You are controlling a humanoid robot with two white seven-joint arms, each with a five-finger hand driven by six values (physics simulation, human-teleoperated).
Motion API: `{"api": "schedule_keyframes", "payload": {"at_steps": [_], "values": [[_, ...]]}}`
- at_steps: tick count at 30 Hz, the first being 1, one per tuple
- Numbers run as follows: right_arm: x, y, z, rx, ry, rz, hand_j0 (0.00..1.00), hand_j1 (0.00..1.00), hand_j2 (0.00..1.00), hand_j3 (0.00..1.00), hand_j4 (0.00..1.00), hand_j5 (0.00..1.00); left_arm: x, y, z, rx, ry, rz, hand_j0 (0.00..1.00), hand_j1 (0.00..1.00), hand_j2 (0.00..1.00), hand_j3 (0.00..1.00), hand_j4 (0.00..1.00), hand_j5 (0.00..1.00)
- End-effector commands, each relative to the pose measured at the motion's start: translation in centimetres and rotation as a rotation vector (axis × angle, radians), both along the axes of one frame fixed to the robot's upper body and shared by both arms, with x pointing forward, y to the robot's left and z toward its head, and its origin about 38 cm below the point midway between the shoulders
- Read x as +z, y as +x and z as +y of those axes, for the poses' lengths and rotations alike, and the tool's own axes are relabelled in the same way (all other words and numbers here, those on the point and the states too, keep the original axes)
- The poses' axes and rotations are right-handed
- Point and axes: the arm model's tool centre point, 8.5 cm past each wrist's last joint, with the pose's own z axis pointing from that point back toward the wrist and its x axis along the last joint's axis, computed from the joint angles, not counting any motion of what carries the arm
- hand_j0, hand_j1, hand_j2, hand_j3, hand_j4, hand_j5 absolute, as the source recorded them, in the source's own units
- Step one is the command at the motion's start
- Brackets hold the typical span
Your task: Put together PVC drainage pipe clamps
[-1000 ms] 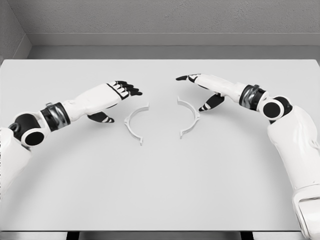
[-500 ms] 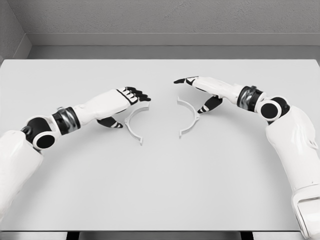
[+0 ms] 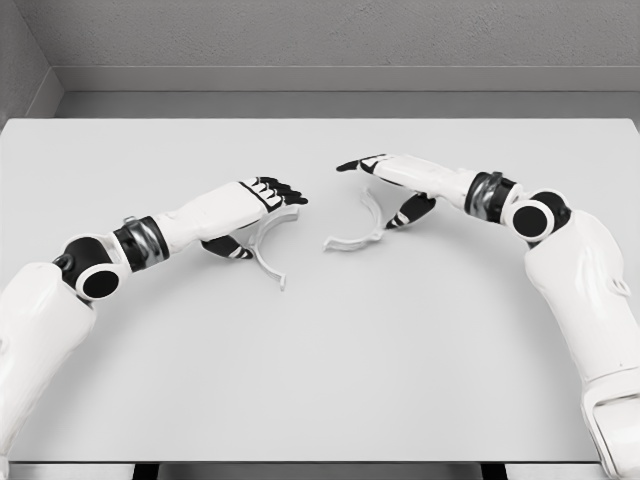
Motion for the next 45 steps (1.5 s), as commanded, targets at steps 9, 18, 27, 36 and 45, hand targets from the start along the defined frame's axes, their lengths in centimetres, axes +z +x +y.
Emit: {"api": "schedule_keyframes", "payload": {"at_steps": [9, 18, 27, 36, 45], "values": [[1.7, 1.9, 0.1, -0.021, 0.009, -0.004, 0.99, 0.99, 0.99, 0.99, 0.99, 0.99, 0.3, 0.0, -1.2, -0.010, -0.035, -0.003, 1.00, 1.00, 1.00, 1.00, 1.00, 1.00], [2.0, 3.8, 1.1, -0.043, 0.010, 0.044, 0.99, 0.99, 0.99, 0.99, 0.99, 0.99, 0.4, 0.1, -2.2, -0.020, -0.050, 0.003, 1.00, 1.00, 1.00, 1.00, 1.00, 1.00], [2.1, 4.1, 0.9, -0.054, 0.007, 0.047, 0.99, 0.99, 0.99, 0.99, 0.99, 0.99, 0.5, 0.3, -1.9, -0.016, -0.044, 0.001, 1.00, 1.00, 1.00, 1.00, 1.00, 1.00], [1.9, 4.0, 1.6, -0.045, 0.002, 0.050, 0.99, 0.99, 0.99, 0.99, 0.99, 0.99, 1.1, 0.6, 0.8, 0.021, -0.016, -0.010, 1.00, 1.00, 1.00, 1.00, 1.00, 1.00], [2.4, 4.5, 1.2, -0.055, -0.001, 0.048, 0.99, 0.99, 0.99, 0.99, 0.99, 0.99, 1.6, 0.8, 2.4, 0.044, -0.001, -0.022, 1.00, 1.00, 1.00, 1.00, 1.00, 1.00]]}}
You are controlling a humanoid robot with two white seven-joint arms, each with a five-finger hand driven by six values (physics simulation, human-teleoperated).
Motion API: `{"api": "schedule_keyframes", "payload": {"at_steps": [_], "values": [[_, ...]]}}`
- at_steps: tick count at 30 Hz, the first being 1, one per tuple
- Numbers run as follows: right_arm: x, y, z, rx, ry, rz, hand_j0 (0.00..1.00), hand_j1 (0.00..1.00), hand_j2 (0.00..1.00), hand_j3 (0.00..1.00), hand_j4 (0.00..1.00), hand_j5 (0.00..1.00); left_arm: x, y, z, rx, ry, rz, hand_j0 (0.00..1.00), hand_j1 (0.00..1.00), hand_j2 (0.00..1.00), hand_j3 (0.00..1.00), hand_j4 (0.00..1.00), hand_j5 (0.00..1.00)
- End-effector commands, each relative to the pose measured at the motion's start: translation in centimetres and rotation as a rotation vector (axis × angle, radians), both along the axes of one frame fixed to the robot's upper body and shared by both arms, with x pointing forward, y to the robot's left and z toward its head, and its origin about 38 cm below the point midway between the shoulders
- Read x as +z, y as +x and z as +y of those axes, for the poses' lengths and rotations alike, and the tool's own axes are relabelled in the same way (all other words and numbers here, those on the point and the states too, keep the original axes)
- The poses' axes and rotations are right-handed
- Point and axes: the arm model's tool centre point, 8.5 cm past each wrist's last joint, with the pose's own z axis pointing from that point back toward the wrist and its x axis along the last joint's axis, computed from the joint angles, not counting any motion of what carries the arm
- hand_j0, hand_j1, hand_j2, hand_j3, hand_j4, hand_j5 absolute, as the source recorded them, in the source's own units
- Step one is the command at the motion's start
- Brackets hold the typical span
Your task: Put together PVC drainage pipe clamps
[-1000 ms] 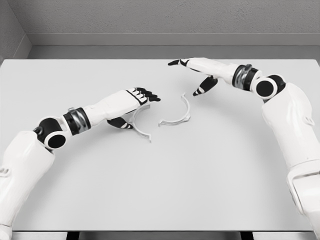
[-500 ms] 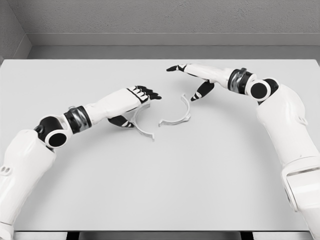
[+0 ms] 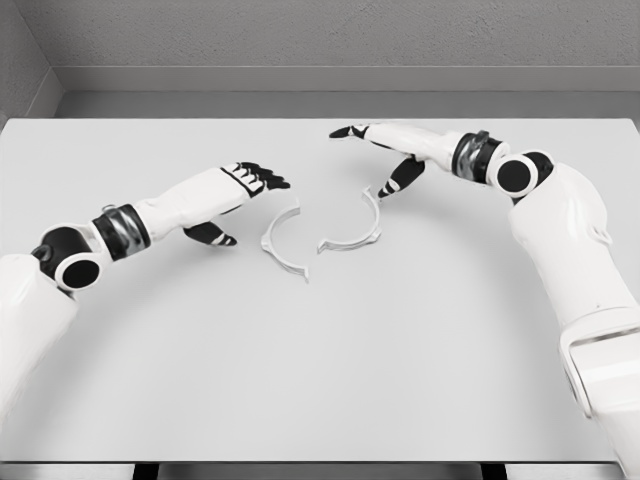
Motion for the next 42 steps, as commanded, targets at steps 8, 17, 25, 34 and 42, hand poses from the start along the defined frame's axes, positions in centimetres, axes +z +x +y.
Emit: {"api": "schedule_keyframes", "payload": {"at_steps": [8, 17, 25, 34, 42], "values": [[-0.9, 0.0, -0.3, -0.011, -0.022, 0.025, 0.98, 0.98, 0.98, 0.98, 0.98, 0.98, 0.5, 0.2, 0.6, 0.015, -0.006, -0.007, 1.00, 1.00, 1.00, 1.00, 1.00, 1.00], [-1.2, -0.1, 1.0, 0.011, -0.048, 0.024, 0.98, 0.98, 0.98, 0.98, 0.98, 0.98, 0.9, 0.3, 2.1, 0.032, -0.010, -0.003, 1.00, 1.00, 1.00, 1.00, 1.00, 1.00], [-1.3, -0.3, 2.9, 0.041, -0.042, 0.023, 0.98, 0.98, 0.98, 0.98, 0.98, 0.98, 0.9, 0.6, 3.4, 0.062, -0.020, 0.005, 1.00, 1.00, 1.00, 1.00, 1.00, 1.00], [-0.9, -0.4, 5.3, 0.078, -0.034, 0.014, 0.98, 0.98, 0.98, 0.98, 0.98, 0.98, 1.6, 0.8, 5.5, 0.097, -0.022, 0.006, 1.00, 1.00, 1.00, 1.00, 1.00, 1.00], [-1.2, -0.7, 6.4, 0.098, -0.032, 0.018, 0.97, 0.97, 0.97, 0.97, 0.97, 0.97, 3.6, 0.4, 11.1, 0.166, 0.020, 0.002, 1.00, 1.00, 1.00, 1.00, 1.00, 1.00]]}}
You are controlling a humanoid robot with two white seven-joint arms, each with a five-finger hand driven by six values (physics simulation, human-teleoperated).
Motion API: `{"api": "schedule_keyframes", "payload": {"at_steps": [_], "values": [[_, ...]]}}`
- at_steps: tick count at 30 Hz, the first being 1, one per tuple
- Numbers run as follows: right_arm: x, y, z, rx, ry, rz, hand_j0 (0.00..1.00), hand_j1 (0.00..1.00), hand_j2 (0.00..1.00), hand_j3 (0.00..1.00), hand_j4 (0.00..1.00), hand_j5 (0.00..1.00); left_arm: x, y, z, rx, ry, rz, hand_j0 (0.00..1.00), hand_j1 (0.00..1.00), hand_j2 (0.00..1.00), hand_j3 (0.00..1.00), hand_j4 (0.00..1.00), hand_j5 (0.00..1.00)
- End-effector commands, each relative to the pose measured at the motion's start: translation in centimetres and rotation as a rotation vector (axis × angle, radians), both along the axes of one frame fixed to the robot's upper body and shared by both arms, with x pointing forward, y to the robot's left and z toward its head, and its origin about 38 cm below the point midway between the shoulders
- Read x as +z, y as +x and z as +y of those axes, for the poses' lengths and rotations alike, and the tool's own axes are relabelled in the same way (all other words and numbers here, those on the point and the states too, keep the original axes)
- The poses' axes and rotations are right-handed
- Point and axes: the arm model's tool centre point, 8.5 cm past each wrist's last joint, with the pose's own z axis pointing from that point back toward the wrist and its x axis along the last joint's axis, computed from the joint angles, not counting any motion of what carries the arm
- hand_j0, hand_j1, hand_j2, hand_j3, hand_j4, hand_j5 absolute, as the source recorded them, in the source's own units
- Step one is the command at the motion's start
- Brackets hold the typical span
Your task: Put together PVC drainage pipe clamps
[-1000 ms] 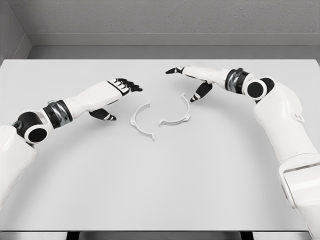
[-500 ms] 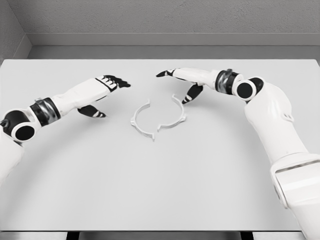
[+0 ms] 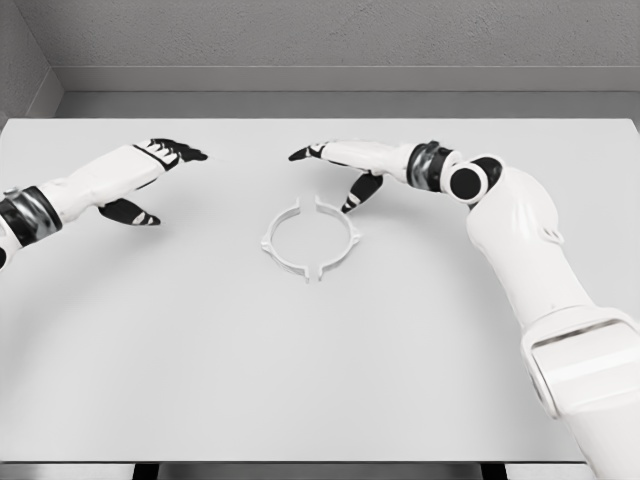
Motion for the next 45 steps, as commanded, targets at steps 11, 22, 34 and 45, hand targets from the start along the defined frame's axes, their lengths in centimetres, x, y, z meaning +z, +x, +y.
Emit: {"api": "schedule_keyframes", "payload": {"at_steps": [11, 22, 34, 45], "values": [[0.6, 0.6, -4.3, -0.070, -0.006, -0.012, 0.97, 0.97, 0.97, 0.97, 0.97, 0.97, 0.3, -0.1, 1.0, 0.016, -0.001, 0.002, 1.00, 1.00, 1.00, 1.00, 1.00, 1.00], [0.7, -1.7, -7.7, -0.103, 0.065, -0.083, 0.97, 0.97, 0.97, 0.97, 0.97, 0.97, 0.5, 0.0, 1.0, 0.016, 0.001, -0.001, 1.00, 1.00, 1.00, 1.00, 1.00, 1.00], [0.2, -3.9, -8.2, -0.095, 0.129, -0.108, 0.97, 0.97, 0.97, 0.97, 0.97, 0.97, 0.4, -0.1, 1.0, 0.015, 0.001, -0.001, 1.00, 1.00, 1.00, 1.00, 1.00, 1.00], [-0.5, -4.9, -7.1, -0.067, 0.155, -0.099, 0.97, 0.97, 0.97, 0.97, 0.97, 0.97, 0.5, 0.0, 1.0, 0.017, 0.000, -0.002, 1.00, 1.00, 1.00, 1.00, 1.00, 1.00]]}}
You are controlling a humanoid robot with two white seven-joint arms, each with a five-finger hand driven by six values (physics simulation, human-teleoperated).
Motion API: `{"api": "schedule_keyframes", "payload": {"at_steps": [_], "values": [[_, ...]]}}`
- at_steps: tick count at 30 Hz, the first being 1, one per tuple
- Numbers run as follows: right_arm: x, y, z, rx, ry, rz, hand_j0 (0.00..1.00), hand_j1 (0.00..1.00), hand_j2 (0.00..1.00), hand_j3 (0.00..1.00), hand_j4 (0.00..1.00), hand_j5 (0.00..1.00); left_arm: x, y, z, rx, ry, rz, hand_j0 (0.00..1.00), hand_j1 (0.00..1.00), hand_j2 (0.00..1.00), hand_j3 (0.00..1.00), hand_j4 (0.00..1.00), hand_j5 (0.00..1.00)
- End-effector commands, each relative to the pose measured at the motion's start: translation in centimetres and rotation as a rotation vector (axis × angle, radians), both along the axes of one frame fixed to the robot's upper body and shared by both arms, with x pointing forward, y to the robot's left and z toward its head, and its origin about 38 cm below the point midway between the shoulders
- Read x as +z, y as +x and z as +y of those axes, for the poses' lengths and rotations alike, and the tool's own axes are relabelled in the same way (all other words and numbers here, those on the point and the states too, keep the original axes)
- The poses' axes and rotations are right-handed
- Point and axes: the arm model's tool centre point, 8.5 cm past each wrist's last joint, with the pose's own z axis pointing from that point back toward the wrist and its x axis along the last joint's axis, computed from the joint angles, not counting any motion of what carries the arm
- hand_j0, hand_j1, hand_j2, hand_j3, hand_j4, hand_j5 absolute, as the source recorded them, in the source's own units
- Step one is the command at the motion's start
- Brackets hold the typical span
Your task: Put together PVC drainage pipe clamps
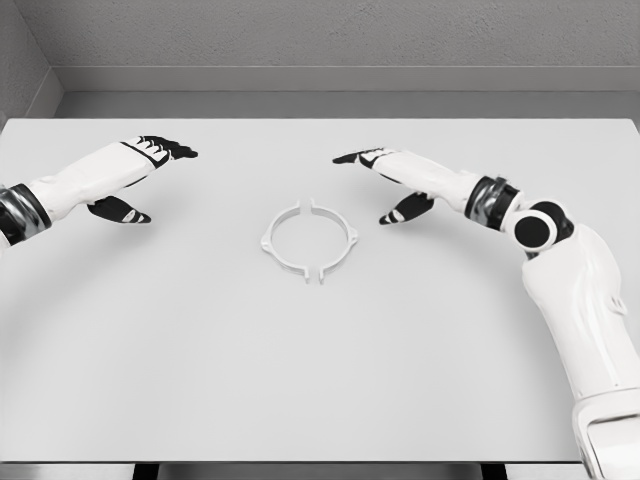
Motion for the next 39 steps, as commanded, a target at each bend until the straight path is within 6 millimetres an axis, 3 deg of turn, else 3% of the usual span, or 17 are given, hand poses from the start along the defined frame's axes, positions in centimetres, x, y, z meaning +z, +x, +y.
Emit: {"api": "schedule_keyframes", "payload": {"at_steps": [1, 8, 39], "values": [[0.0, 0.0, 0.2, 0.002, 0.009, 0.004, 0.97, 0.97, 0.97, 0.97, 0.97, 0.97, 0.1, 0.0, 0.1, 0.003, -0.007, 0.000, 1.00, 1.00, 1.00, 1.00, 1.00, 1.00], [-0.6, -0.3, 2.1, 0.039, 0.008, 0.016, 0.97, 0.97, 0.97, 0.97, 0.97, 0.97, 0.4, -0.1, 0.8, 0.012, 0.009, -0.003, 1.00, 1.00, 1.00, 1.00, 1.00, 1.00], [-1.8, -0.7, 3.8, 0.072, -0.006, 0.047, 0.97, 0.97, 0.97, 0.97, 0.97, 0.97, 0.7, -0.1, 1.2, 0.016, 0.010, -0.005, 1.00, 1.00, 1.00, 1.00, 1.00, 1.00]]}}
